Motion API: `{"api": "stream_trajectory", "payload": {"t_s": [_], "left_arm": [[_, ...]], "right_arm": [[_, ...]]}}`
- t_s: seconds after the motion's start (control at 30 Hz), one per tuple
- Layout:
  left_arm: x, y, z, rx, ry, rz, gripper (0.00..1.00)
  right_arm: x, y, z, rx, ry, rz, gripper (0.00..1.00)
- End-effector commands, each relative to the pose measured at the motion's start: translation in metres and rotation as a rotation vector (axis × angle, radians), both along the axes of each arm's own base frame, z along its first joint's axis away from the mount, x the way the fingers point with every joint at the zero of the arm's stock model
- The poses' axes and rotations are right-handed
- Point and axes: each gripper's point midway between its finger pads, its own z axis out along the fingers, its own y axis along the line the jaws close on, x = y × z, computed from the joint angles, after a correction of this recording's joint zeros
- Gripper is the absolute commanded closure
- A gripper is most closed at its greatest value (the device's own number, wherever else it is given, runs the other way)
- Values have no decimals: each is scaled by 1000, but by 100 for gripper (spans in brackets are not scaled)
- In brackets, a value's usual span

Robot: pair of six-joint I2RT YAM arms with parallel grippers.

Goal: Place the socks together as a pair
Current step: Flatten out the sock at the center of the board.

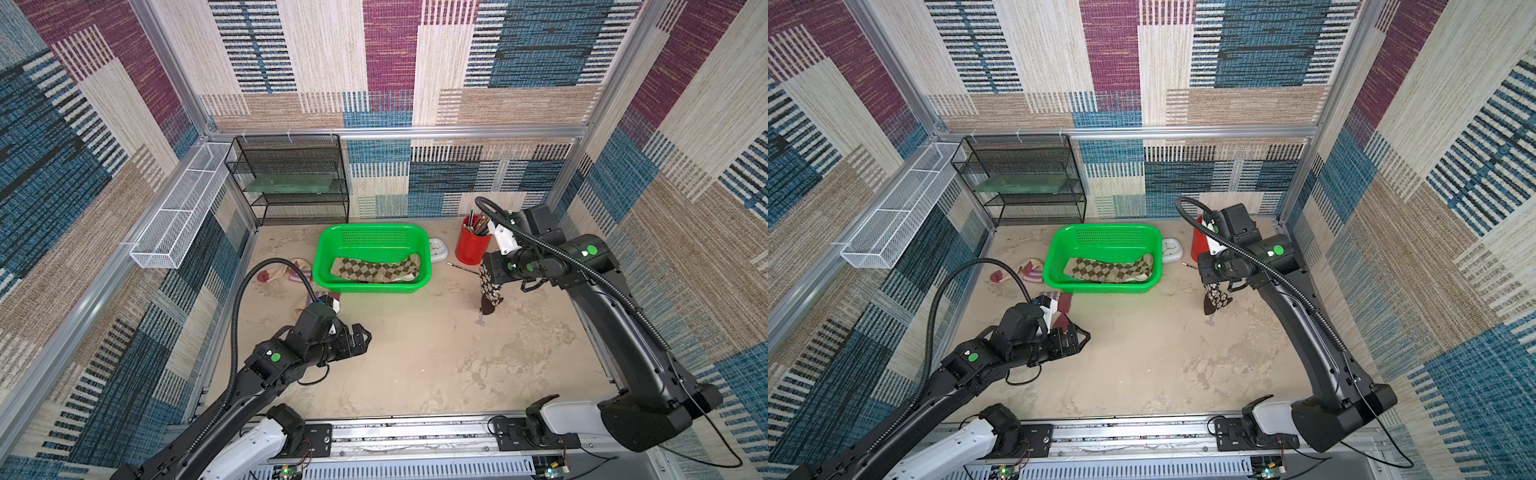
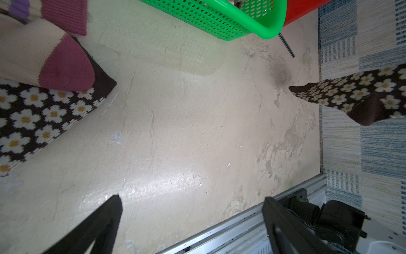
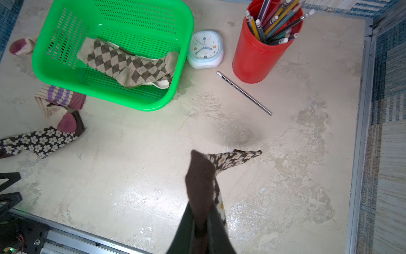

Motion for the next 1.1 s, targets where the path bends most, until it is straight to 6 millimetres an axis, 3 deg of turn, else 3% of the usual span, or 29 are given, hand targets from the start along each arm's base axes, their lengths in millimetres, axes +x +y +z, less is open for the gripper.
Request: {"api": "stream_trajectory", "payload": {"t_s": [0.0, 0.13, 0.33, 0.6, 0.7, 0.8, 0.9, 1.07], "left_arm": [[2, -2, 5, -18, -21, 0, 1], [-1, 0, 0, -17, -10, 9, 1], [-7, 7, -5, -9, -2, 23, 1], [-11, 9, -8, -23, 3, 29, 1], [-9, 1, 2, -64, -24, 3, 1], [-3, -10, 14, -115, -56, -17, 1], [-1, -17, 8, -101, -31, -29, 1], [11, -41, -4, 23, -40, -110, 1]], "right_arm": [[1, 24, -18, -19, 29, 96, 87], [6, 54, -54, -24, 77, 150, 87], [13, 111, -54, 3, 40, 236, 84], [-12, 183, -61, 17, 70, 412, 79], [-18, 197, -57, 22, 85, 416, 81], [-20, 196, -61, 43, 111, 388, 81], [-16, 176, -70, 90, 162, 286, 74], [-15, 115, -94, 231, 229, 96, 37]]}}
